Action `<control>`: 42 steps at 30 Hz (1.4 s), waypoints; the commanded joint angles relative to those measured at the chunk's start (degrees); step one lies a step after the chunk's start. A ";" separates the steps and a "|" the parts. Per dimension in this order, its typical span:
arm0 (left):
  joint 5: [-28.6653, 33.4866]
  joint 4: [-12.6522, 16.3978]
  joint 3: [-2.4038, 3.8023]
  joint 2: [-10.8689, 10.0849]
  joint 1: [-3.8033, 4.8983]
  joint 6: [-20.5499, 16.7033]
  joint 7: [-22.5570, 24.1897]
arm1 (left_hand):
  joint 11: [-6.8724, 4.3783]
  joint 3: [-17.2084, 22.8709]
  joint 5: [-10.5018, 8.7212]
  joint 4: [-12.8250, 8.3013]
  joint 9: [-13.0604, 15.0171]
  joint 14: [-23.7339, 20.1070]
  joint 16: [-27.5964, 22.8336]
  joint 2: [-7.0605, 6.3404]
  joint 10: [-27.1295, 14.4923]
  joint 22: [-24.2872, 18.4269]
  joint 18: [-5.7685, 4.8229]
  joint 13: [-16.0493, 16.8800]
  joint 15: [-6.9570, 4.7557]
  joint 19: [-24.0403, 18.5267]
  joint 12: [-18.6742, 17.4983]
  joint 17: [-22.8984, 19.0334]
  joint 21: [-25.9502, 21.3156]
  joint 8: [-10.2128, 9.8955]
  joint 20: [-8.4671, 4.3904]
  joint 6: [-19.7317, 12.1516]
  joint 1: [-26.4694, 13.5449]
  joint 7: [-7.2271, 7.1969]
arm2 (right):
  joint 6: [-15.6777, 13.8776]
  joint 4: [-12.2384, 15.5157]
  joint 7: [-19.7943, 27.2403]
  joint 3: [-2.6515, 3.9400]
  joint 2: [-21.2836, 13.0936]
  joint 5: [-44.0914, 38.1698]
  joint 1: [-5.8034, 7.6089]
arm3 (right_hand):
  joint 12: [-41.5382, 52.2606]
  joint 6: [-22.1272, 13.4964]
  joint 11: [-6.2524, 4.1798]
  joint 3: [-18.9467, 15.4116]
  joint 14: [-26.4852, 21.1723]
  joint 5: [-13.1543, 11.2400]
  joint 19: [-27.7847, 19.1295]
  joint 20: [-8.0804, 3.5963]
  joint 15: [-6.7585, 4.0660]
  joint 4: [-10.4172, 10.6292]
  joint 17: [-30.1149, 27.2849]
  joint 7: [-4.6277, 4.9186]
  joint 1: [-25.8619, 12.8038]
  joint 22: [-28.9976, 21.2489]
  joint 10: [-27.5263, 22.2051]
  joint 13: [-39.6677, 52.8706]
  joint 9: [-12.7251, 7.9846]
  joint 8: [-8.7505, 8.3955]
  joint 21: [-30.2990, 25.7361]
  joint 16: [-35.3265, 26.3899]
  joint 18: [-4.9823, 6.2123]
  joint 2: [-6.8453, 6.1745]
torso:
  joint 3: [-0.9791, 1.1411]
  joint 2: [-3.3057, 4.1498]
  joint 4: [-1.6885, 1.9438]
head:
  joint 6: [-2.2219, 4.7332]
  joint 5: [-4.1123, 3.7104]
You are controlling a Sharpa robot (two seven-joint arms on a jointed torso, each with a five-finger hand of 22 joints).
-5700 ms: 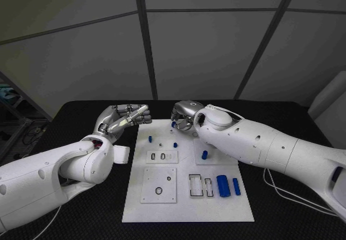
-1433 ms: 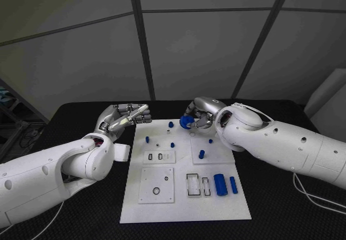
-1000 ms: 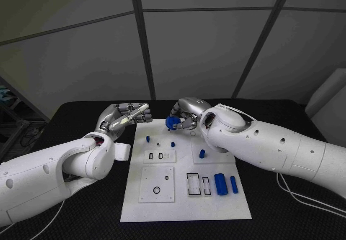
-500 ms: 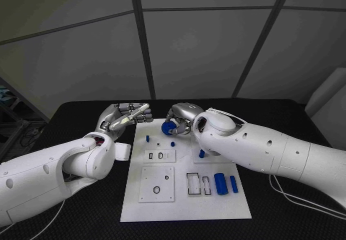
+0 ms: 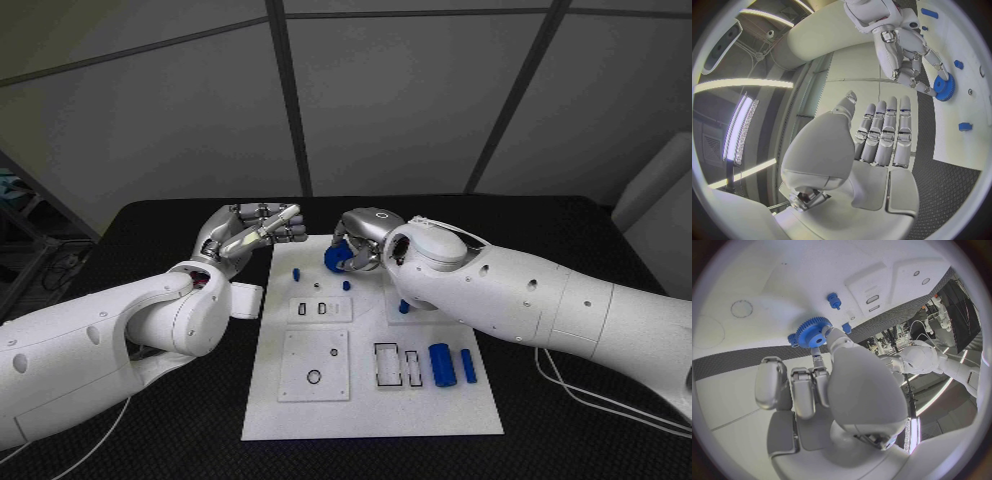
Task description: Assemble the parts on the task board
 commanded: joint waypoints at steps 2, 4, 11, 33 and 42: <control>-0.35 0.14 0.06 -0.03 0.11 0.82 0.17 | -0.17 0.11 -0.17 -0.33 -0.01 -0.15 -0.26 0.46 -0.15 -0.07 -0.01 -0.01 0.06 0.15 -0.29 -0.01 -0.30 -0.22 0.17 0.31 -0.18 0.05 | -0.46 -0.53 -0.06 -0.07 0.33 -0.53 0.07 | -0.84 -3.97 0.91 0.31 6.07 -3.76 -0.07 0.56 0.53 -0.17 15.06 0.62 -1.49 -0.17 0.32 7.81 -0.13 -2.40 -0.11 0.28 -0.63 -0.58 | 0.02 -0.02 -0.05 | -0.02 0.11; -0.35 0.13 0.06 -0.02 0.11 0.81 0.14 | -0.17 0.11 -0.17 -0.33 -0.01 -0.15 -0.26 0.46 -0.15 -0.07 -0.01 -0.01 0.06 0.15 -0.29 -0.01 -0.30 -0.22 0.17 0.31 -0.18 0.05 | -0.84 -0.78 -0.01 -0.08 0.51 -0.53 0.07 | -1.31 -7.97 0.91 0.24 6.07 -5.88 -0.17 0.82 0.65 -0.44 15.07 0.49 -1.82 -0.27 -0.22 7.19 -0.15 -4.76 -0.17 0.28 -0.59 -0.95 | 0.04 -0.01 -0.07 | -0.02 0.14; -0.35 0.09 0.06 -0.01 0.11 0.88 0.01 | -0.16 0.11 -0.17 -0.36 -0.01 -0.16 -0.31 0.48 -0.17 -0.09 -0.01 -0.01 0.07 0.14 -0.32 -0.01 -0.31 -0.26 0.17 0.30 -0.18 0.05 | -0.58 -1.36 -0.12 -0.08 0.79 -0.54 0.07 | -1.98 -13.55 0.89 -0.29 6.07 -7.27 -0.26 0.91 0.66 -0.20 15.07 0.46 -2.78 -0.35 -0.97 6.31 -0.24 -5.82 -0.24 0.28 -0.55 -1.52 | 0.03 -0.03 -0.02 | -0.03 0.08; -0.35 -0.12 0.05 -0.43 0.11 1.51 -0.32 | -0.13 0.09 -0.18 -0.41 -0.02 -0.19 -0.38 0.48 -0.23 -0.12 -0.02 -0.03 0.09 0.13 -0.38 -0.01 -0.34 -0.33 0.18 0.25 -0.20 0.06 | -12.31 8.81 8.81 0.03 -10.81 12.28 0.03 | -2.22 -5.72 1.10 -0.35 5.94 -4.65 -1.10 1.05 0.81 0.26 14.49 0.73 -3.72 -1.70 -1.20 6.00 0.75 -3.67 -0.93 0.08 -0.27 -1.05 | 0.09 -0.22 -0.53 | 0.72 -0.04; -0.38 -0.52 0.04 -0.57 0.10 1.96 -0.50 | -0.19 0.14 -0.17 -0.48 -0.01 -0.05 -0.36 0.55 -0.15 -0.13 0.00 -0.01 0.06 0.18 -0.36 0.02 -0.32 -0.33 0.17 0.33 -0.14 0.01 | -5.49 10.97 14.20 0.55 -22.66 24.55 0.09 | -2.73 -3.98 1.07 0.00 5.70 -5.43 -1.79 1.06 0.80 -0.65 13.52 0.69 -3.11 -2.78 -1.67 5.41 0.76 -3.21 -1.57 -0.26 -0.05 -1.14 | 0.36 -0.50 -1.79 | 1.24 -0.10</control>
